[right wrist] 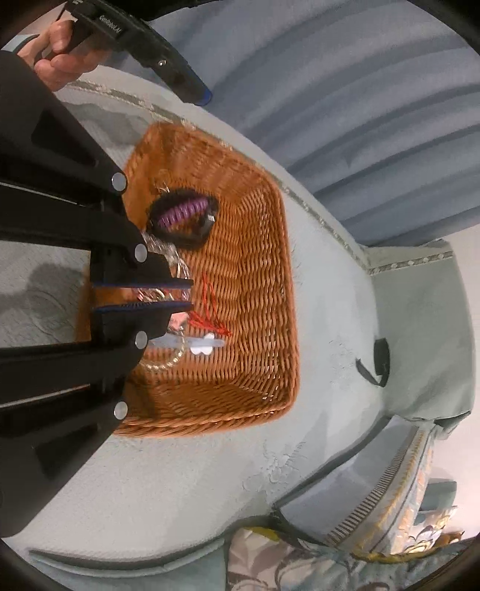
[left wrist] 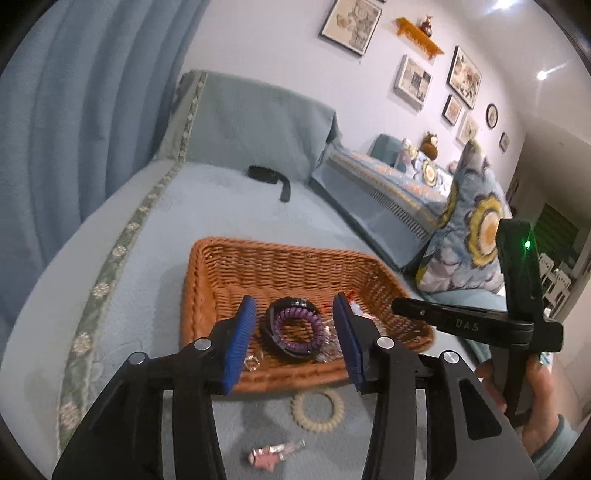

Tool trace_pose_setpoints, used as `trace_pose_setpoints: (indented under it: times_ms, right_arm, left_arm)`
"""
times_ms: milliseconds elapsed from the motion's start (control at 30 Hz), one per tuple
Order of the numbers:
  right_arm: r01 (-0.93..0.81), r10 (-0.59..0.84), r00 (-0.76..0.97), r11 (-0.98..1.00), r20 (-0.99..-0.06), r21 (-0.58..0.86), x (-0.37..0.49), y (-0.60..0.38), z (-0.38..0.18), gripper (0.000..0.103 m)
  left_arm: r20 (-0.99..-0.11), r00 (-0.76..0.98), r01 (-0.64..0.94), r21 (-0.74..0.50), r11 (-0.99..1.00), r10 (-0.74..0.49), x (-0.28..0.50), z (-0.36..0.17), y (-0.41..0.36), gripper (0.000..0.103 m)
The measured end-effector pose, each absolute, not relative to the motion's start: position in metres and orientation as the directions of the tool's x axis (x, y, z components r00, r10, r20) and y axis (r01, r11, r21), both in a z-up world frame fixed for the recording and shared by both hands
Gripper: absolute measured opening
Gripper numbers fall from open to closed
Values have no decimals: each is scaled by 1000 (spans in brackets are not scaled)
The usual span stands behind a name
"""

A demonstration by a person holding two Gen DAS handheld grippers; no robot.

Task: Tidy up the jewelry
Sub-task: 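Carry both small items into the basket and open both tools, then grasp the pink star key clip with the left tool while the right tool grasps the cream coil hair tie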

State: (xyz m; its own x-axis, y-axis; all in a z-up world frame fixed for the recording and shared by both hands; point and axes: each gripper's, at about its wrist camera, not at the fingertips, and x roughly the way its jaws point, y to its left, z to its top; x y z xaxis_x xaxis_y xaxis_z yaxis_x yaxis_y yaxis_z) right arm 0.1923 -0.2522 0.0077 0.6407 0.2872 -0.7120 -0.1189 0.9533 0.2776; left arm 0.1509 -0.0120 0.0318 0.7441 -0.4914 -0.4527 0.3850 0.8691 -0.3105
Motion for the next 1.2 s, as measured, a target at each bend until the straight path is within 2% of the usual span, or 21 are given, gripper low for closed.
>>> trace_pose_setpoints:
  times_ms: [67, 100, 133, 200, 233, 300, 700, 933, 1033, 1100, 1200]
  right_arm:
    - [-148, 306, 644, 949, -701, 279, 175, -245, 15, 7]
    - [-159, 315, 644, 946, -697, 281, 167, -241, 17, 13]
    - [-172, 324, 645, 944, -692, 281, 157, -236, 19, 23]
    - [-198, 332, 645, 943, -689, 269, 142, -225, 21, 36]
    - [-211, 335, 641, 942, -690, 260, 134, -219, 20, 37]
    - [-229, 347, 627, 938, -698, 260, 122, -209, 15, 37]
    - [-138, 336, 539, 940, -772, 313, 120, -193, -54, 37]
    - [-88, 295, 545, 951, -785, 297, 148, -176, -67, 36]
    - [-47, 226, 563, 969, -795, 243, 163, -168, -71, 36]
    - [-37, 182, 570, 980, -801, 196, 169, -162, -73, 31]
    - [-49, 105, 568, 994, -817, 94, 166, -154, -73, 15]
  left_arm:
    - [-437, 755, 380, -317, 869, -489, 134, 39, -2, 48]
    - [-431, 759, 377, -320, 869, -488, 127, 41, 2, 53]
    - [-426, 762, 373, -325, 869, -487, 120, 42, 7, 57]
    - [-421, 767, 366, -336, 868, -485, 103, 42, 17, 60]
    - [-422, 766, 362, -339, 868, -485, 96, 41, 21, 62]
    - [-437, 759, 354, -345, 869, -482, 84, 35, 27, 66]
    - [-561, 690, 322, -327, 889, -457, 73, -25, 40, 66]
    - [-607, 640, 351, -314, 882, -471, 90, -47, 35, 64]
    - [-613, 626, 354, -328, 876, -482, 97, -55, 34, 64]
    - [-620, 611, 353, -343, 870, -492, 103, -59, 34, 63]
    - [-623, 597, 366, -349, 863, -505, 106, -61, 32, 63]
